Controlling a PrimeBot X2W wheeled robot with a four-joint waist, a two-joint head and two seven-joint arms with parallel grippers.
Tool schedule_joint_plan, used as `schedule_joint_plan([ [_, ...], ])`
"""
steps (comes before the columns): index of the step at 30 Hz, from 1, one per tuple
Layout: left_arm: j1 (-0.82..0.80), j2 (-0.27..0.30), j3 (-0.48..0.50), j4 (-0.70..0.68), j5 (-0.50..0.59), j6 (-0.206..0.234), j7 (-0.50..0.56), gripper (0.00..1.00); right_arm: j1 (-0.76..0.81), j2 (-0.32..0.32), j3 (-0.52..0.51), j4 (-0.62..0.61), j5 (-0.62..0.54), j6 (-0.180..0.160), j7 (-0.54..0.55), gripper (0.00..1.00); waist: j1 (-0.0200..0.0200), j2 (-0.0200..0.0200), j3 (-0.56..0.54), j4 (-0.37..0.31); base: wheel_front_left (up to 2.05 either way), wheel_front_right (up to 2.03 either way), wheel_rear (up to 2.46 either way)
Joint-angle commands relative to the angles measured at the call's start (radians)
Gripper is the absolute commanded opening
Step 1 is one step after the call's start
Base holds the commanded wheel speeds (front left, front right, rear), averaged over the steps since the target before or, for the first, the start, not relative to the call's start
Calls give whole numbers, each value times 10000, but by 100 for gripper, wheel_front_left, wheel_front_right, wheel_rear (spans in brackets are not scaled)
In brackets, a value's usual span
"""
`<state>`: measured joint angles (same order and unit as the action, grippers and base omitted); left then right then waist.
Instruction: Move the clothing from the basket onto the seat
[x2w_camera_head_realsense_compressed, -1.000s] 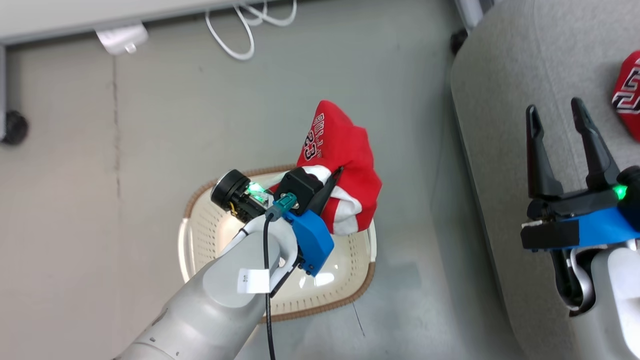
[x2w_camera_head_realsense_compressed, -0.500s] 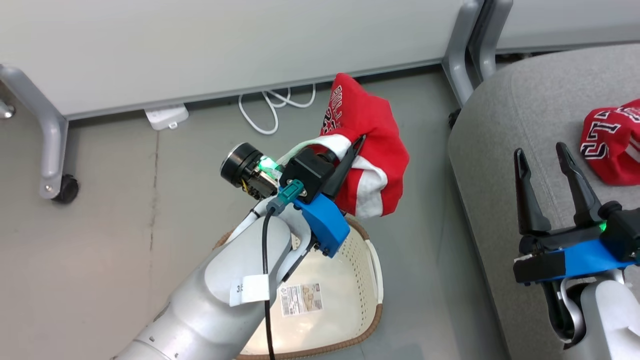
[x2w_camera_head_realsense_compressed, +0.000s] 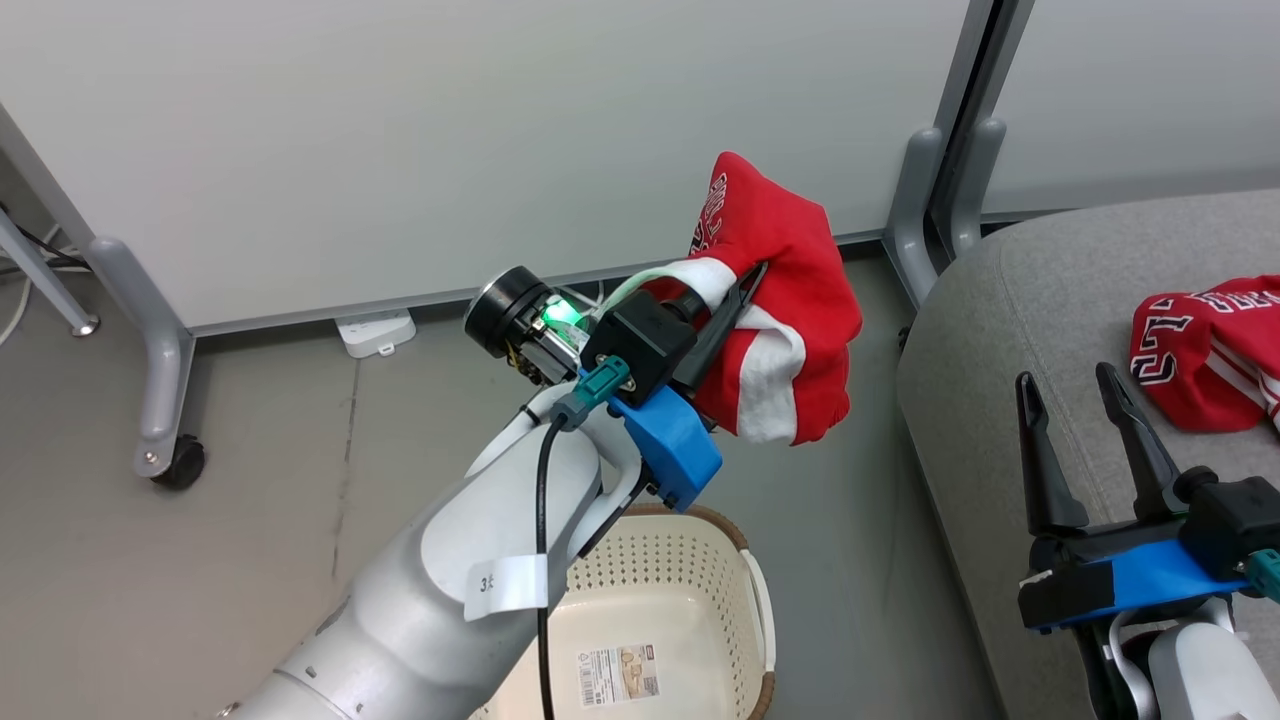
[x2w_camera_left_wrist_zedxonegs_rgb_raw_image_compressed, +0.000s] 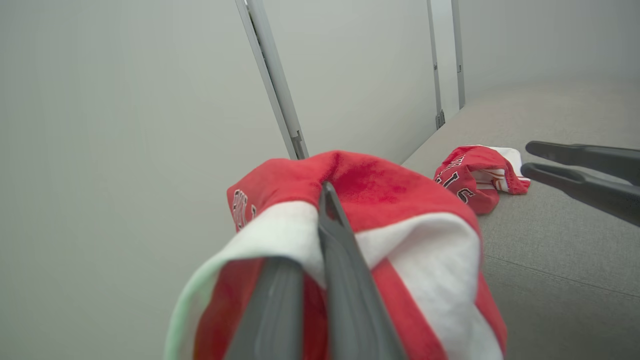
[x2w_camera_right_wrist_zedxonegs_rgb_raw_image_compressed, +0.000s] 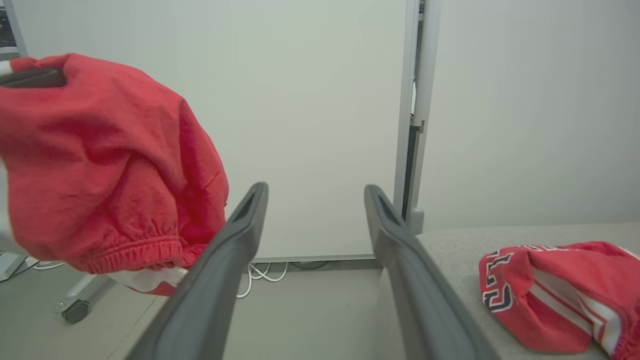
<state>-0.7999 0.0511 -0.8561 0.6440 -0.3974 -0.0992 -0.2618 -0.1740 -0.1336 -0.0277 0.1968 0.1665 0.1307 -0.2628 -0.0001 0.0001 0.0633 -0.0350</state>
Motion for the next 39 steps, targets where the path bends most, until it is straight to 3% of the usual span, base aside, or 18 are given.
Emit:
schedule_joint_plan([
  [1, -13, -1, -33, 11, -69, -38, -46, 0, 175, 46, -3, -2, -73, 1, -31, 100, 1, -1, -116, 35, 0, 0, 0],
  [15, 176, -5, -134, 192, -206, -32, -46, 0, -107, -39, 583, -240, -89, 1, -31, 100, 1, -1, -239, 70, 0, 0, 0],
  [30, 156, -5, -277, 186, -248, 66, -47, 0, -1309, 59, 2979, -527, 84, 1, -31, 100, 1, -1, -16, -8, 0, 0, 0],
  [39, -36, -5, -476, 92, -349, 126, -47, 0, -1731, 125, 3761, 184, 81, 1, -31, 100, 1, -1, 162, 47, 0, 0, 0],
])
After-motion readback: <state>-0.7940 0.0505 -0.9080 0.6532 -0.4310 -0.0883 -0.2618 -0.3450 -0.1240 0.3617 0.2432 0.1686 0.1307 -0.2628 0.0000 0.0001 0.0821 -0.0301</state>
